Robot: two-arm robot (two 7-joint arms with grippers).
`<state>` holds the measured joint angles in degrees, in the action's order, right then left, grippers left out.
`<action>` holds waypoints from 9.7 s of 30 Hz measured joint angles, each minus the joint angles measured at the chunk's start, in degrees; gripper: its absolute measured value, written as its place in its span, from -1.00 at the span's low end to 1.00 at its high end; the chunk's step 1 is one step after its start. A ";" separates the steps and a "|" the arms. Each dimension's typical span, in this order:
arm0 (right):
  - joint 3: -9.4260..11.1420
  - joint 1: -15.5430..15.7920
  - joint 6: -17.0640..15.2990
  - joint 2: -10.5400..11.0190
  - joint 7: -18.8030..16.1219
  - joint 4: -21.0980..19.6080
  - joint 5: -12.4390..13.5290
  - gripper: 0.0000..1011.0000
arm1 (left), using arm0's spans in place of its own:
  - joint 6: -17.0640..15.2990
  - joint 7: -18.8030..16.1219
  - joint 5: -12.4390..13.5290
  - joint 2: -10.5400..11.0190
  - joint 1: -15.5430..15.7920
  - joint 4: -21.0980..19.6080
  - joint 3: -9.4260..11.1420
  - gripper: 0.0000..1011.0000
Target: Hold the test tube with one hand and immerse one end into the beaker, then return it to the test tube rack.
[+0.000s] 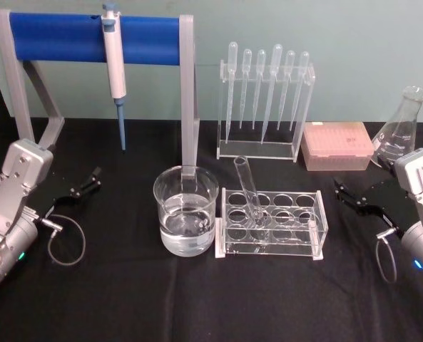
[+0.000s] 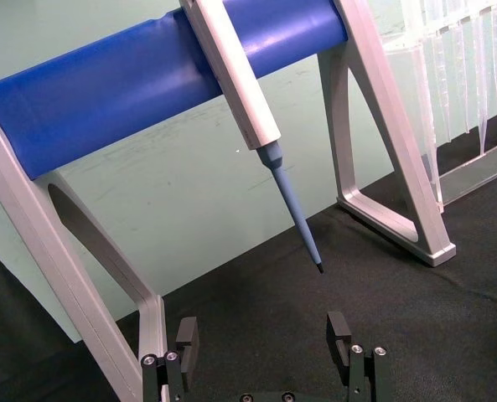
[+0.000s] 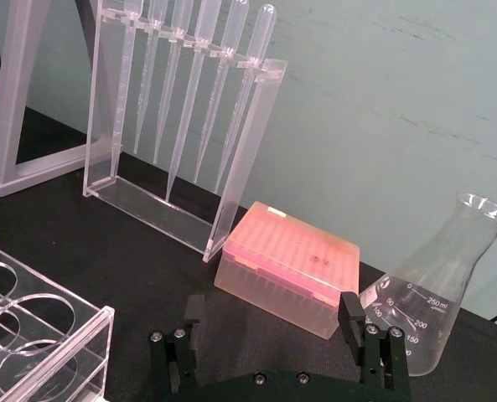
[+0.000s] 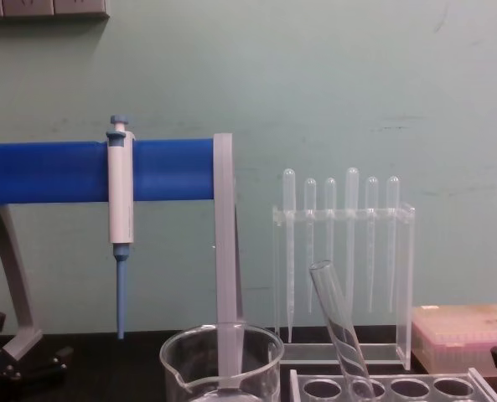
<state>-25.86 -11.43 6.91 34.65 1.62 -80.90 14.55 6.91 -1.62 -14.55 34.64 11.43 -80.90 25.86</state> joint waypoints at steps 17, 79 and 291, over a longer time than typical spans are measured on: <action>0.00 0.00 0.00 0.00 0.00 0.00 0.00 0.98 | 0.00 0.00 0.00 0.00 0.00 0.00 0.00 0.98; -2.95 -2.51 -12.08 -6.19 -23.19 -12.93 -1.82 0.00 | 0.00 0.00 0.00 0.00 0.00 0.00 0.00 0.98; -4.03 -4.79 -2.76 -19.62 -27.22 -1.58 3.59 -0.55 | 0.00 0.00 0.00 0.00 0.00 0.00 0.00 0.98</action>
<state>-29.89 -16.22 4.14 15.02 -25.60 -82.47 18.14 6.91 -1.62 -14.55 34.64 11.43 -80.90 25.86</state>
